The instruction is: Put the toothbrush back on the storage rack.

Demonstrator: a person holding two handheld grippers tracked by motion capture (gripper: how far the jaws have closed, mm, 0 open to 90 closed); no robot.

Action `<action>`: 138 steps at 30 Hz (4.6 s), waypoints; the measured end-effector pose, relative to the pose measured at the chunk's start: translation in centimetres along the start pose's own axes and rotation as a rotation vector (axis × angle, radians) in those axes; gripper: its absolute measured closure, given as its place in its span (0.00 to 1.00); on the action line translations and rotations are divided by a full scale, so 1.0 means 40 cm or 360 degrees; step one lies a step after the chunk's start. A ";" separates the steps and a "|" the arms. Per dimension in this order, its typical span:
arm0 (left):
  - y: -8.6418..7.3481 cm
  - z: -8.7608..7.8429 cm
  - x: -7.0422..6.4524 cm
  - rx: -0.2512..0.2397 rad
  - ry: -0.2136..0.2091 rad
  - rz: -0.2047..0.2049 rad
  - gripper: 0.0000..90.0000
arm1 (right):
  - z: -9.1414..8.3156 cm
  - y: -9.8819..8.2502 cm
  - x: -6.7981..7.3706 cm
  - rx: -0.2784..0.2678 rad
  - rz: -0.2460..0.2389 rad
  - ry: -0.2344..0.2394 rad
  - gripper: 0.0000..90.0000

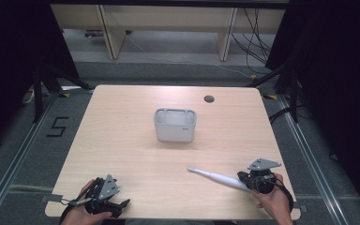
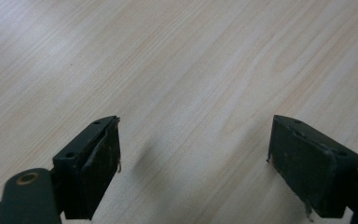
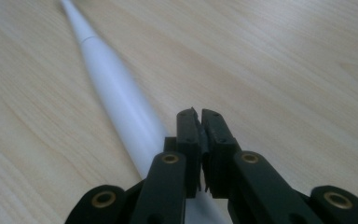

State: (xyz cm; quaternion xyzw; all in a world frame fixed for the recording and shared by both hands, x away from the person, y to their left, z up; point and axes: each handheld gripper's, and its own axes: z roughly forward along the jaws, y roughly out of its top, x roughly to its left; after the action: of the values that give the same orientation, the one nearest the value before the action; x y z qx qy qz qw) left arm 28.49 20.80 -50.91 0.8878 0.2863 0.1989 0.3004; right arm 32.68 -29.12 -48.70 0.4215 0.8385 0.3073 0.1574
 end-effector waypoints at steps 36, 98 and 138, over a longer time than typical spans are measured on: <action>0.003 -0.004 0.000 -0.0032 -0.0002 -0.0012 0.18 | 0.028 0.128 0.064 0.0386 -0.0043 0.0119 0.60; 0.003 -0.007 0.002 -0.0032 0.0001 -0.0011 0.18 | 0.152 0.228 0.064 0.1011 -0.0411 0.0155 0.74; 0.004 -0.009 0.004 -0.0048 0.0015 -0.0021 0.18 | -0.075 0.328 -0.027 -0.0182 -0.0075 0.0162 0.74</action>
State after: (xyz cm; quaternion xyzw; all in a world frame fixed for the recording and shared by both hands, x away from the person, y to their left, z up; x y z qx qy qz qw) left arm 28.49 20.95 -50.50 0.8804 0.2904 0.2054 0.3138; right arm 39.77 -25.16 -37.92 0.3759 0.8362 0.3720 0.1456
